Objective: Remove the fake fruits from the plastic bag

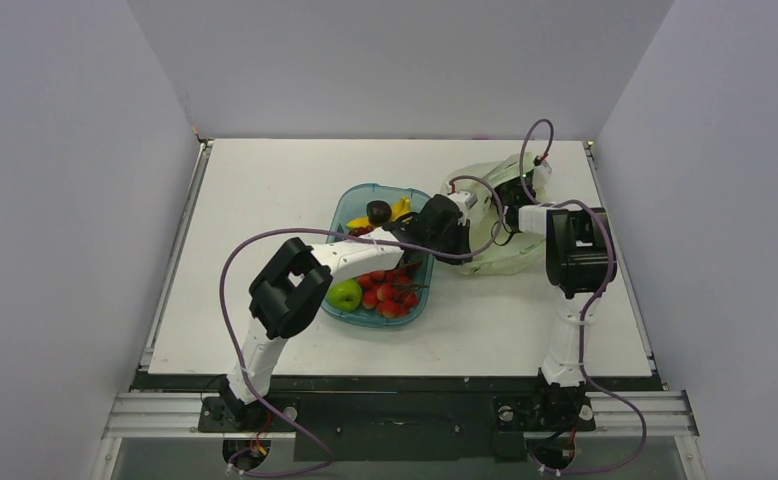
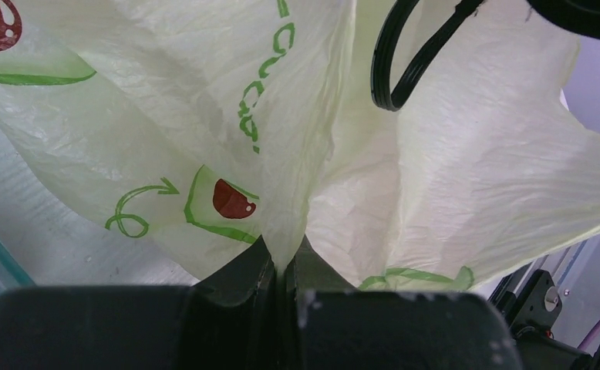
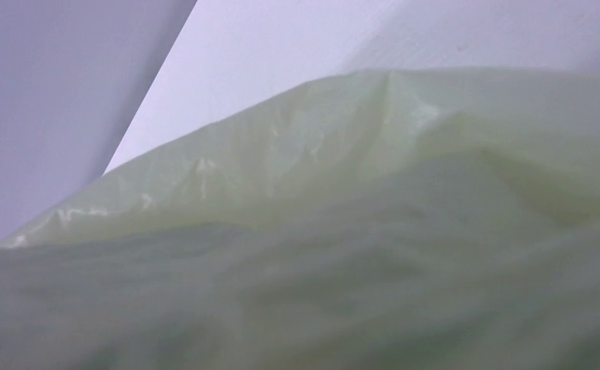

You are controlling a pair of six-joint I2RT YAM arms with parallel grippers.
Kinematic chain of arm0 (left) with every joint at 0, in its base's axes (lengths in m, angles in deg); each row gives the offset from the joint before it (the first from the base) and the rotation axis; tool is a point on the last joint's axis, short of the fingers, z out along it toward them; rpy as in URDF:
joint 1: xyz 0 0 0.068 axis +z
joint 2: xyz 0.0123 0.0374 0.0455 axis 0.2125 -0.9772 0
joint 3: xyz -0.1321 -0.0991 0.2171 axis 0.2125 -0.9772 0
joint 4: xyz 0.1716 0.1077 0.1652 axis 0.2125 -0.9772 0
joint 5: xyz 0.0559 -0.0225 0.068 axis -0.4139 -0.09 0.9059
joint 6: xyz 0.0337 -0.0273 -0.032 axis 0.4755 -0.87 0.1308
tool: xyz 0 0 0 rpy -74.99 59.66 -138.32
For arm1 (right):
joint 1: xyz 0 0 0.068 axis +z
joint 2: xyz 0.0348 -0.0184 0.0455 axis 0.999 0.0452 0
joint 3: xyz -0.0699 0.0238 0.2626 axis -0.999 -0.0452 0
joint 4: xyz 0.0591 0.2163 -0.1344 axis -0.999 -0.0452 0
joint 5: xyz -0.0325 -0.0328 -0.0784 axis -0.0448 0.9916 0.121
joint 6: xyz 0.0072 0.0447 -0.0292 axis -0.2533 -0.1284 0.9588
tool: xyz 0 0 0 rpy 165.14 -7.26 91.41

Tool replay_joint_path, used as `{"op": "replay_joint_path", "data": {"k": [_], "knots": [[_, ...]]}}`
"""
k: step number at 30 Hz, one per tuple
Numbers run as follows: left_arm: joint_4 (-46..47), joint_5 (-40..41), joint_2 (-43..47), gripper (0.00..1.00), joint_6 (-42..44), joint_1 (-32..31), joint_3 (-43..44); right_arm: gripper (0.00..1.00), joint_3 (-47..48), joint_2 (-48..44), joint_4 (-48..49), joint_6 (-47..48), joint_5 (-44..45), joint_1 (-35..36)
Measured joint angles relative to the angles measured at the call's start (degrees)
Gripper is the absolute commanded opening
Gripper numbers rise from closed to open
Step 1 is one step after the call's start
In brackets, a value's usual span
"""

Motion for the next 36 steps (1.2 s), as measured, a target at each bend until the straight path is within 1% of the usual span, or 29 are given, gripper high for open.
{"op": "replay_joint_path", "data": {"k": [2,3,4,5,6,8,11,13,19,23,25,28,31,33,36], "knots": [[-0.02,-0.02,0.0,0.0,-0.07,0.0,-0.33,0.29,-0.55,-0.28,0.24,0.07,-0.15,0.0],[-0.02,0.0,0.0,0.0,-0.11,0.02,-0.35,0.28,-1.29,-0.74,0.39,0.09,-0.33,-0.02],[0.0,0.0,0.0,0.0,-0.24,0.09,-0.35,0.23,-2.05,-1.4,0.39,0.11,-0.55,-0.04],[0.04,0.0,0.0,0.0,-0.44,0.2,-0.35,0.2,-3.37,-2.4,0.37,0.09,-0.81,-0.07],[0.02,0.0,0.0,0.0,-0.66,0.24,-0.35,0.14,-4.94,-3.61,0.17,0.13,-1.18,-0.07],[-0.02,-0.02,0.0,0.0,-1.09,0.37,-0.35,0.09,-7.96,-6.51,-1.05,0.37,-1.88,-0.11],[-0.02,0.0,0.0,0.0,-1.31,0.72,-0.35,0.08,-11.85,-11.41,-3.19,0.79,-3.04,-0.39],[-0.02,0.02,0.0,0.02,-1.33,1.01,-0.35,0.08,-14.78,-15.28,-4.09,0.96,-3.89,-0.66],[-0.46,-0.02,0.0,0.14,-1.44,1.31,-0.02,0.06,-25.05,-28.04,-8.11,2.34,-5.6,-1.66],[-0.61,0.11,0.0,0.24,-1.44,1.31,0.63,0.04,-29.29,-35.69,-12.13,3.87,-5.73,-2.47],[-0.63,0.2,0.0,0.25,-1.42,1.29,0.63,0.04,-30.69,-39.56,-14.4,4.7,-5.75,-2.86],[-0.85,0.2,0.0,0.23,-1.44,1.29,0.63,0.03,-31.67,-44.74,-17.84,6.43,-6.1,-3.98],[-0.85,0.02,0.11,0.14,-1.62,1.36,0.63,0.01,-34.01,-48.3,-19.34,8.24,-6.21,-4.76],[-0.7,-0.48,0.39,0.12,-2.08,1.36,0.63,0.01,-36.17,-48.85,-19.8,9.27,-7.04,-4.96],[0.48,-1.66,1.36,0.12,-3.54,1.4,0.57,0.01,-38.99,-48.52,-21.55,10.64,-9.49,-4.92]]}}
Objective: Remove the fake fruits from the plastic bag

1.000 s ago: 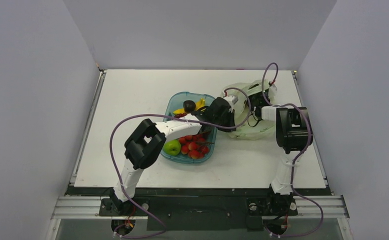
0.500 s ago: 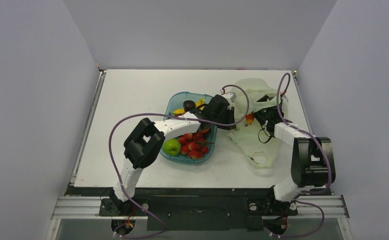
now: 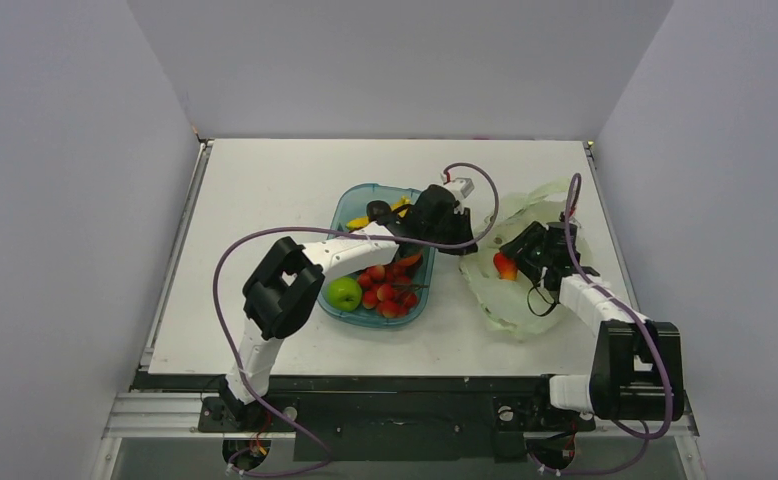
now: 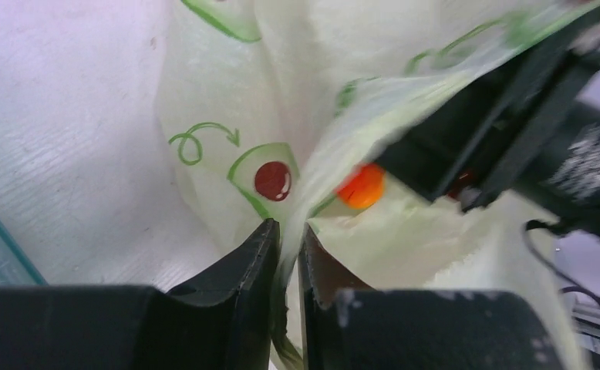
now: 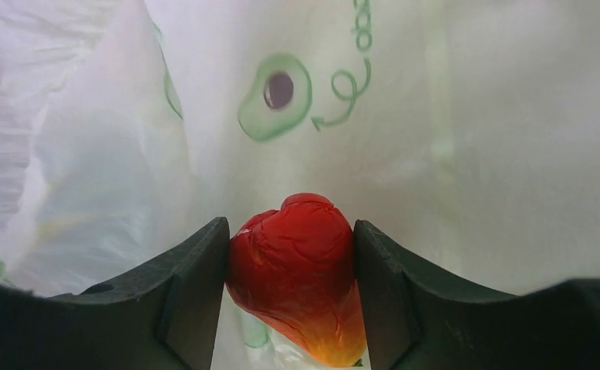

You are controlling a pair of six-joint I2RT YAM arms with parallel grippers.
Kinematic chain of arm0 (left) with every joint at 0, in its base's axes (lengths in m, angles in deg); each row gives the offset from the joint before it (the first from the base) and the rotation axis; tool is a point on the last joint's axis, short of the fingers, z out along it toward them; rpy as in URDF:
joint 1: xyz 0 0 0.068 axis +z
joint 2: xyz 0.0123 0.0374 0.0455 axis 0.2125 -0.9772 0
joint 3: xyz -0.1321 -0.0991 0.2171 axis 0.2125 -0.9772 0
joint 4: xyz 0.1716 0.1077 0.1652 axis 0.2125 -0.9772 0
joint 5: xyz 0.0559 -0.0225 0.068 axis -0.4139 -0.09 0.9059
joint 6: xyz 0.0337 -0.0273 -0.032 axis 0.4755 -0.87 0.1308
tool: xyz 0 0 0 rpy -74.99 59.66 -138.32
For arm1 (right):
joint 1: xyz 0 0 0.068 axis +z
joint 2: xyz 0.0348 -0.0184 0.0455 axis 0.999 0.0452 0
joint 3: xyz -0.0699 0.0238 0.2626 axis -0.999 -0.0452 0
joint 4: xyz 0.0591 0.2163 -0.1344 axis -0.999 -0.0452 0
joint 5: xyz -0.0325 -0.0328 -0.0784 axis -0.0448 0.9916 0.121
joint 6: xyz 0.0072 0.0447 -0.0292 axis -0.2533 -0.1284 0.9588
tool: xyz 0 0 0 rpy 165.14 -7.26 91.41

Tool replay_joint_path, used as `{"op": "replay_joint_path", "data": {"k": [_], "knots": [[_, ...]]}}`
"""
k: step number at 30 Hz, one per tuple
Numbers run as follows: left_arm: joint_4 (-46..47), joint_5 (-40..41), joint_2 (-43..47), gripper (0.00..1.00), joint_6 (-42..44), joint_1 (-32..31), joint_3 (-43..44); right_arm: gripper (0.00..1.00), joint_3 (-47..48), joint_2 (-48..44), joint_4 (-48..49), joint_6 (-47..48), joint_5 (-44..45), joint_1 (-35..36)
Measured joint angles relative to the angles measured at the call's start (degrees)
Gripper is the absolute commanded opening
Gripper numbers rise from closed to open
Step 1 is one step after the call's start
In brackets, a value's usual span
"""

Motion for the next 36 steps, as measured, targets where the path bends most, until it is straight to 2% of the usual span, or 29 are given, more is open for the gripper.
{"op": "replay_joint_path", "data": {"k": [4,7,13,15,17,21,24,29,34,36], "knots": [[2.32,-0.5,1.27,0.12,-1.11,0.0,0.0,0.01,-1.4,-1.36,-3.8,1.79,-2.03,0.04],[2.91,-0.5,1.33,0.13,-1.66,0.0,0.0,0.01,-1.11,-6.54,-6.88,3.06,-2.12,0.04],[2.97,-0.48,1.05,0.13,-2.25,0.0,-0.02,0.01,5.9,-15.47,-13.7,5.88,-1.51,0.04],[2.84,-0.48,0.28,0.21,-2.25,0.0,0.66,0.01,7.43,-18.29,-15.65,6.86,-1.03,0.04],[2.36,-0.5,-0.48,0.24,-2.14,0.0,1.68,0.01,8.02,-20.48,-17.62,7.58,-0.46,0.04],[1.9,-0.5,-0.92,0.25,-2.08,0.0,2.69,0.0,8.11,-23.89,-20.06,8.87,-0.11,0.04],[1.99,-0.61,-0.92,0.23,-2.23,0.0,2.86,0.0,7.82,-25.03,-18.51,8.96,-1.25,0.07],[3.56,-1.33,-0.76,0.22,-3.43,-0.28,1.86,0.0,4.79,-24.02,-10.23,8.22,-2.03,0.76],[4.39,-1.62,-0.48,0.23,-3.96,-1.18,-0.74,0.0,4.42,-16.92,-4.2,7.93,-1.57,1.31],[4.15,-1.73,-0.48,0.26,-3.91,-1.4,-0.72,0.0,4.61,-15.08,-4.46,7.72,-1.46,1.92]]}}
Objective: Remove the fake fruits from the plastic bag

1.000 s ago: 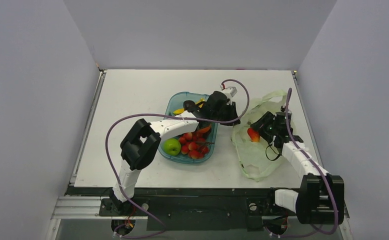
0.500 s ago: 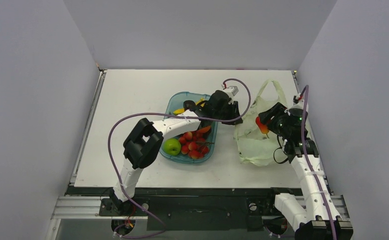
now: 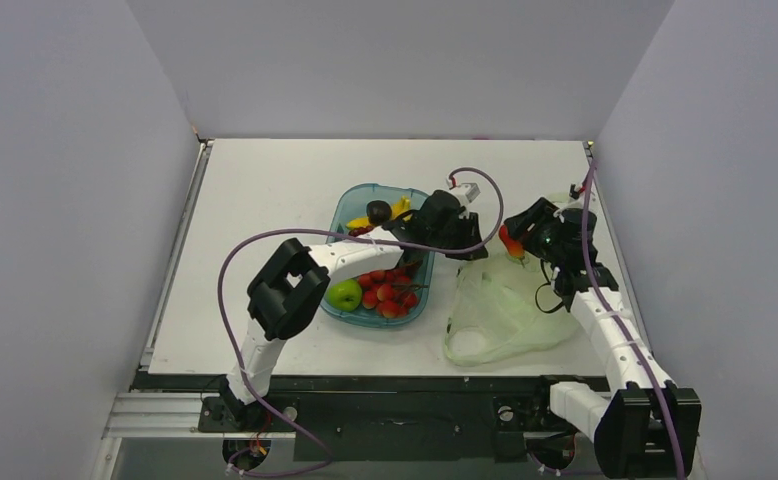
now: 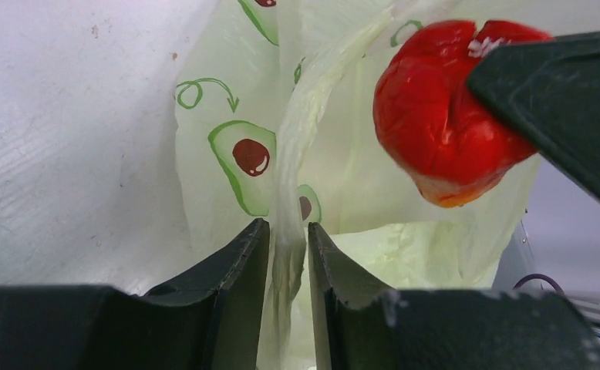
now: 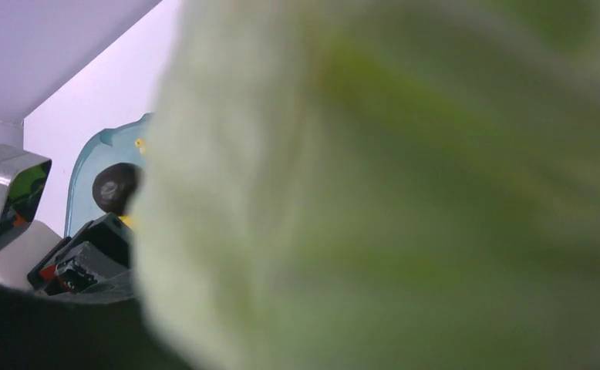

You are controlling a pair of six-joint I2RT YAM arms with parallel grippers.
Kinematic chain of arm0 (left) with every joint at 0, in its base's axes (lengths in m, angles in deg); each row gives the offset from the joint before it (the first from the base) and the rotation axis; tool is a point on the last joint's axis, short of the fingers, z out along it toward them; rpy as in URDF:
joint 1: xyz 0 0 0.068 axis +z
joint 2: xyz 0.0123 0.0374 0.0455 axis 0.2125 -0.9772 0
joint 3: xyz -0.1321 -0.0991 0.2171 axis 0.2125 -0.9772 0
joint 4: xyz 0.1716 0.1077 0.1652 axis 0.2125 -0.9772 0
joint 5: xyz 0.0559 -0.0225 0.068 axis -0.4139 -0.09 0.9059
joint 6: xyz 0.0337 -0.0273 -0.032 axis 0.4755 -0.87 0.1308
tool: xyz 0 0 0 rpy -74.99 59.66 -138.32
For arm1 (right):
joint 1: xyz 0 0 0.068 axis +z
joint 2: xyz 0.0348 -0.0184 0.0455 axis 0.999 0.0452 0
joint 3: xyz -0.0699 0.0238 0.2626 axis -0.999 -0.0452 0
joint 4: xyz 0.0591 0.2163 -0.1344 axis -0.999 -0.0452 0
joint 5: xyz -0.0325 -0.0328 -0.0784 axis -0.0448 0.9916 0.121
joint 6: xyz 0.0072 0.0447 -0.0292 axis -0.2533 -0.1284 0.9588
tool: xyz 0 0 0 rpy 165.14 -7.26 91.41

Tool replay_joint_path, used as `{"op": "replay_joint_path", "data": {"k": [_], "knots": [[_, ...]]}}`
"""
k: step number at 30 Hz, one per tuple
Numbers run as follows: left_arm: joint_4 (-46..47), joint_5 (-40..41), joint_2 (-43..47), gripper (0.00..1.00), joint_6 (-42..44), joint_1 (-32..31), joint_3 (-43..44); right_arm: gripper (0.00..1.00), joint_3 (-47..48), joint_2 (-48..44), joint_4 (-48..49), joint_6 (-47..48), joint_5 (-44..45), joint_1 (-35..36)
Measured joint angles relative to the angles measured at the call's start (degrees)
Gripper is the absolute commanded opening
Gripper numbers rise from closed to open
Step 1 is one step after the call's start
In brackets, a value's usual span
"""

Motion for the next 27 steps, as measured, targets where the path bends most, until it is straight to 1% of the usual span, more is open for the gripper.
{"op": "replay_joint_path", "data": {"k": [1,2,3,4,5,6,7,8,9,10,12,14,18,22,23,27], "knots": [[0.0,-0.24,0.0,0.28,0.02,-0.04,0.15,0.0,0.31,0.28,-0.79,-0.02,0.0,0.22],[-0.17,-0.44,-0.02,0.33,0.07,-0.02,0.5,0.0,0.68,0.26,-1.55,0.0,-0.02,0.42],[-0.52,-0.66,-0.09,0.35,0.13,0.09,0.96,0.0,1.33,0.09,-2.67,0.0,-0.02,0.48],[-1.03,-0.9,-0.2,0.41,0.17,0.24,1.7,0.0,2.05,-0.28,-3.69,0.13,-0.02,0.7],[-1.31,-1.01,-0.35,0.45,0.22,0.35,2.47,0.0,2.75,-0.98,-4.83,0.37,-0.07,0.74],[-1.62,-1.22,-0.5,0.52,0.2,0.52,3.41,0.0,3.32,-2.03,-6.08,0.55,-0.04,0.76],[-1.84,-1.38,-0.55,0.57,0.31,0.68,4.17,0.0,3.65,-3.17,-6.93,0.72,-0.02,0.74],[-1.9,-1.51,-0.55,0.65,0.42,0.76,4.7,0.0,4.09,-4.79,-8.39,1.01,0.0,0.74],[-1.97,-1.64,-0.46,0.69,0.5,0.85,5.11,0.0,4.39,-6.49,-9.49,1.31,0.0,0.74],[-2.03,-1.75,-0.31,0.77,0.74,1.01,5.18,0.0,4.72,-8.07,-10.56,1.6,-0.02,0.74],[-2.38,-1.77,0.76,0.85,0.92,1.36,4.13,0.0,5.75,-10.4,-12.33,1.97,-0.04,0.76],[-2.89,-1.66,3.02,0.89,1.49,1.62,1.68,0.0,6.99,-11.37,-13.49,2.01,-0.09,1.16],[-4.52,-0.85,13.07,0.94,2.43,3.17,-7.58,0.0,9.75,-10.45,-14.69,1.97,0.31,4.57],[-7.23,2.05,29.55,0.97,4.87,6.01,-18.14,0.0,11.87,-6.88,-14.58,1.51,1.75,13.49],[-8.2,3.04,34.32,0.97,5.51,7.65,-20.33,0.0,12.07,-6.01,-14.38,1.29,2.4,15.65],[-13.05,8.07,51.56,0.97,8.17,11.78,-27.02,0.0,12.87,-1.03,-12.39,-0.33,5.49,26.86]]}}
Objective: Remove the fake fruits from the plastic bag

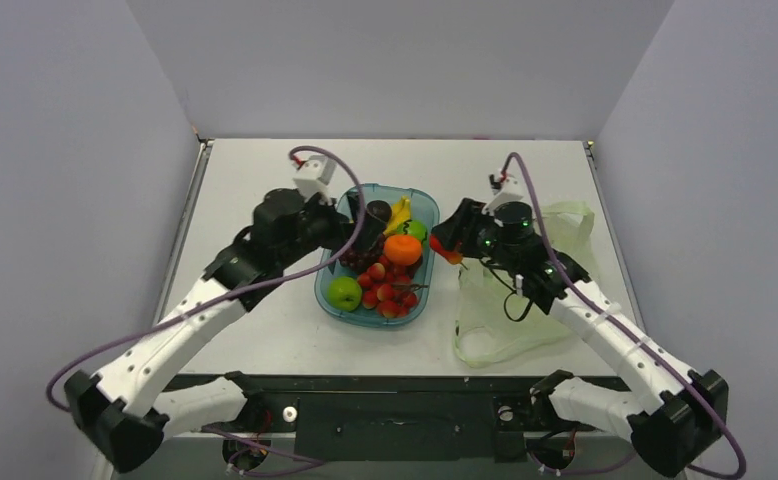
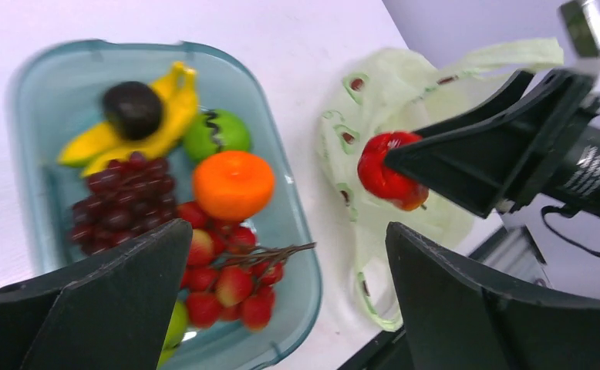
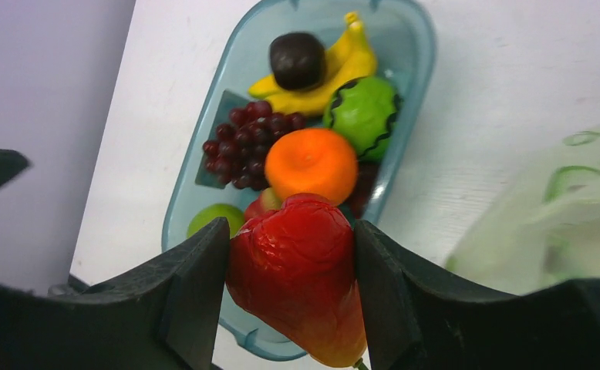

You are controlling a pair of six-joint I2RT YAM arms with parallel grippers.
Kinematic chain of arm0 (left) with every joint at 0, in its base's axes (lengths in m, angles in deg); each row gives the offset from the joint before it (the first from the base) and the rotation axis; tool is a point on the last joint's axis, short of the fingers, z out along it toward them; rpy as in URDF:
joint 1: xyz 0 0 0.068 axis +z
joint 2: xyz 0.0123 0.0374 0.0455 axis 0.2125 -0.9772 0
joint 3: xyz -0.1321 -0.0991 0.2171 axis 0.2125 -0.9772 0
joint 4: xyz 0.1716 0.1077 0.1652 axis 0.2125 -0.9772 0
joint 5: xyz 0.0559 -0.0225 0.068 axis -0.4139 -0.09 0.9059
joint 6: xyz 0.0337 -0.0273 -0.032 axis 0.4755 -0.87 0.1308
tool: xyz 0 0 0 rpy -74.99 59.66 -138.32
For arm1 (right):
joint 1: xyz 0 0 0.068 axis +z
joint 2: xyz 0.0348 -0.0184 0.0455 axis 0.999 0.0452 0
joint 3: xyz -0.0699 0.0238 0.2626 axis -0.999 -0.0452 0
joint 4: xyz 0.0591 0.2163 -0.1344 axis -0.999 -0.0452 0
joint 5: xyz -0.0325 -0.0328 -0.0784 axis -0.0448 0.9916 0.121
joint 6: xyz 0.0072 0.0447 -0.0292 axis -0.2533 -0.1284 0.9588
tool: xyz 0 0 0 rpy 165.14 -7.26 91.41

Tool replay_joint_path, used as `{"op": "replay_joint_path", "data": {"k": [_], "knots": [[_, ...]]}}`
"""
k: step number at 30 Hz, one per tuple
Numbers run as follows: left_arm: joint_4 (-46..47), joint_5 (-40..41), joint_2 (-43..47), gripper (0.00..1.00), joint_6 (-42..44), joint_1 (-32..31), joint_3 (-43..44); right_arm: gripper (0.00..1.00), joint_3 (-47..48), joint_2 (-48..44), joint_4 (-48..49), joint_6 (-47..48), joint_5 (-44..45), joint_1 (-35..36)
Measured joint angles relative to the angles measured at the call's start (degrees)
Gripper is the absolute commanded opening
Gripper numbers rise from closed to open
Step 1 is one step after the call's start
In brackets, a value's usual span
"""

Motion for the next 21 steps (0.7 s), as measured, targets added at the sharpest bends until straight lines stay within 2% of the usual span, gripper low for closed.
{"op": "replay_joint_path", "data": {"k": [4,7,11,15,21], "knots": [[-8.59,6.36,16.33,0.97,2.95,3.93,-4.11,0.0,1.11,7.39,3.82,-1.66,2.67,10.25],[-13.94,10.03,23.47,0.97,4.39,5.27,-4.92,0.01,2.16,13.07,5.49,-2.23,4.5,15.54],[-18.6,13.9,29.18,0.97,5.2,5.64,-5.55,0.11,4.61,20.04,6.27,-2.03,6.75,20.41],[-20.87,16.06,31.52,0.97,5.25,5.7,-6.56,0.25,6.99,24.57,6.25,-1.36,8.5,22.1],[-22.67,17.42,31.95,0.97,5.38,5.73,-6.84,0.6,8.85,28.06,5.92,-0.04,10.93,22.97]]}}
